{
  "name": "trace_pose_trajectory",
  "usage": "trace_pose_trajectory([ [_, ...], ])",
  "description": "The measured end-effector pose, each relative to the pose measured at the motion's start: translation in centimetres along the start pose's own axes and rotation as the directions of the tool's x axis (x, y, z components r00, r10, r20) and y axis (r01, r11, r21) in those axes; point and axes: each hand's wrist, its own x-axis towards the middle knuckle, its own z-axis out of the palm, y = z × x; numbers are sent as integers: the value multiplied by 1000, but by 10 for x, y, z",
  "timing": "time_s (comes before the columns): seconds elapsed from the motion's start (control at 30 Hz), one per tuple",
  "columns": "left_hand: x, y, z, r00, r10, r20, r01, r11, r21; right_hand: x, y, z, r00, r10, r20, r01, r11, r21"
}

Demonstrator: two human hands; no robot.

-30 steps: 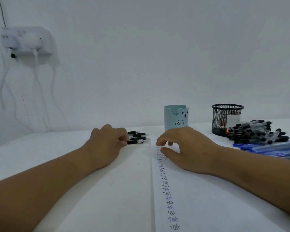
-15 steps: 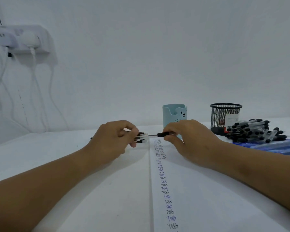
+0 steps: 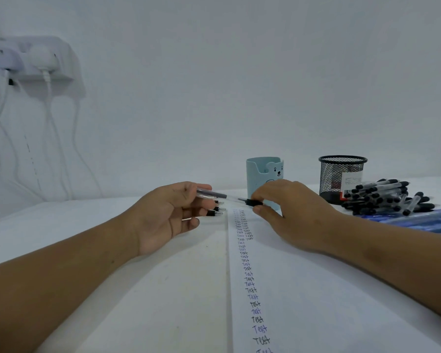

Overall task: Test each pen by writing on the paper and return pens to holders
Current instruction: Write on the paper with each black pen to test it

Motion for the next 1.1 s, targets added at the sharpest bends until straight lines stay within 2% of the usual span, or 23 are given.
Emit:
trace_pose_trajectory([
  [0.13,-1,-1,2,1000,15,-20,-14,999,46,1,2,2,997,-63,-42,62,998,-23],
  [0.3,-2,0,4,999,-3,33,3,1000,8,1,1,1,992,-72,-103,64,995,-77],
  [0.43,-1,0,3,999,-22,28,21,1000,19,4,-2,0,997,57,-54,-58,998,-17],
  [0.5,-1,-5,3,1000,7,14,-9,984,179,3,-4,2,984,163,-79,-150,977,150],
  [0.57,-3,-12,7,995,77,63,-97,890,446,2,-9,1,965,263,-6,-244,903,353],
  [0.63,-5,-18,11,980,115,165,-198,692,694,1,-15,-2,948,292,123,-314,815,487],
  [0.7,-5,-22,13,967,86,242,-251,510,823,2,-20,-3,927,310,211,-372,683,628],
  [0.77,-3,-23,13,963,68,262,-263,460,848,3,-22,-3,904,315,290,-422,542,727],
  [0.83,-3,-23,12,967,66,248,-248,478,843,4,-24,-2,894,300,335,-446,498,744],
  [1.1,0,-24,11,963,76,258,-263,474,840,8,-26,6,919,259,298,-389,714,582],
])
